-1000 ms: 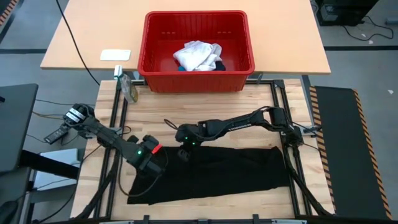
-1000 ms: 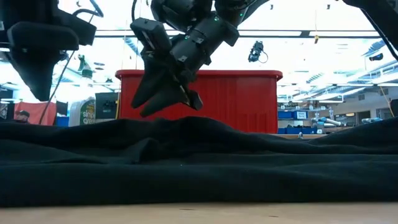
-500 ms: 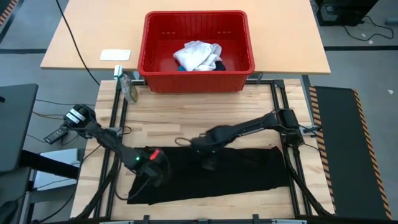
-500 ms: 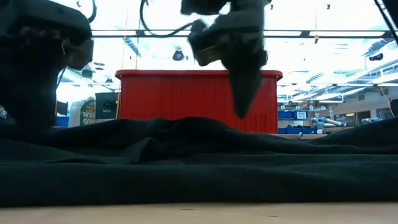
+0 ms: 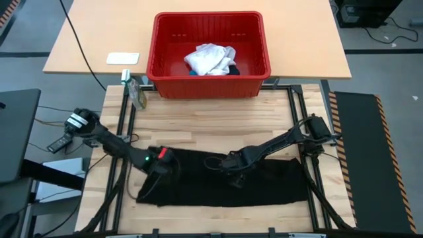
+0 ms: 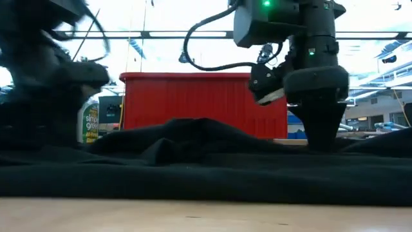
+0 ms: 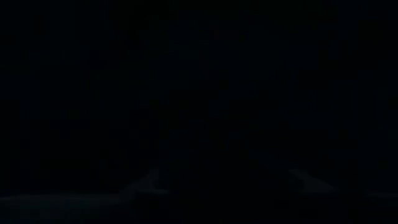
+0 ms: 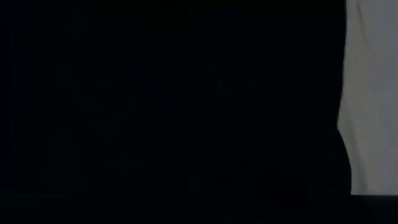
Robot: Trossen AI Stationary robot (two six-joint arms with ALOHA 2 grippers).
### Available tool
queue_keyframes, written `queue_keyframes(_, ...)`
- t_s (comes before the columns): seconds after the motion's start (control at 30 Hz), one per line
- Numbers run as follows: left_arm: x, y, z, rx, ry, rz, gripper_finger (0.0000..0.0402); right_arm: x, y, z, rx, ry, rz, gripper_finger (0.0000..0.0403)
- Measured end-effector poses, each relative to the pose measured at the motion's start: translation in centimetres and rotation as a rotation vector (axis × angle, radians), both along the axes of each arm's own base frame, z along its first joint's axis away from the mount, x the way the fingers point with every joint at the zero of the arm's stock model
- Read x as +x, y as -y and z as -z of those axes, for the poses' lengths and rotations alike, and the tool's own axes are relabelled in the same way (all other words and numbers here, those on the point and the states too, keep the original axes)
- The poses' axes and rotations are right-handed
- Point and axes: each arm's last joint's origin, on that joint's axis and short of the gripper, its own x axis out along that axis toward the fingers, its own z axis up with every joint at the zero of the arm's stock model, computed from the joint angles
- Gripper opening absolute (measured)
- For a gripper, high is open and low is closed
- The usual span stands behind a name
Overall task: Fold laundry
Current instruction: Fold the black shirt on the table
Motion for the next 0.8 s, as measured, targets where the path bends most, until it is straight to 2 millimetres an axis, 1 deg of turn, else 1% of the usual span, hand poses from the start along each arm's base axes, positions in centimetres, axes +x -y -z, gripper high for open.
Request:
queue_keyframes(0.07, 0.6, -1.6, 0.1, 0.065, -0.009, 0.02, 0.0142, 0.1, -0.3, 0.4, 0.064, 0.025, 0.078, 0.0133)
queue_keyframes(0.13, 1.1, -3.4, 0.2, 0.128, -0.024, 0.037, 0.0142, 0.7, -0.8, 0.5, 0.125, 0.076, 0.137, 0.0133)
queue_keyframes(0.2, 1.6, -5.5, 0.2, 0.175, -0.049, 0.054, 0.0142, 1.5, -1.2, 0.4, 0.193, 0.134, 0.177, 0.0133)
queue_keyframes(0.3, 2.2, -9.2, 0.3, 0.252, -0.089, 0.101, 0.0142, 3.0, -1.6, 0.0, 0.284, 0.259, 0.212, 0.0133)
queue_keyframes(0.37, 2.6, -11.8, 0.2, 0.289, -0.091, 0.142, 0.0142, 3.8, -1.4, -0.2, 0.312, 0.33, 0.218, 0.0133)
queue_keyframes(0.47, 2.9, -15.4, -0.4, 0.291, -0.083, 0.182, 0.0142, 4.3, -0.3, -0.7, 0.308, 0.344, 0.24, 0.0133)
queue_keyframes(0.53, 2.8, -17.2, -0.9, 0.258, -0.091, 0.19, 0.0142, 3.8, 0.8, -1.2, 0.273, 0.3, 0.251, 0.0133)
queue_keyframes(0.6, 2.8, -18.4, -1.7, 0.23, -0.087, 0.205, 0.0142, 2.8, 2.0, -2.0, 0.214, 0.237, 0.255, 0.0133)
queue_keyframes(0.7, 3.0, -19.3, -3.3, 0.233, -0.085, 0.232, 0.0142, 0.8, 3.7, -3.3, 0.107, 0.114, 0.237, 0.0133)
queue_keyframes(0.8, 3.0, -19.4, -5.1, 0.251, -0.084, 0.269, 0.0142, -1.3, 5.0, -4.8, 0.001, 0.005, 0.22, 0.0133)
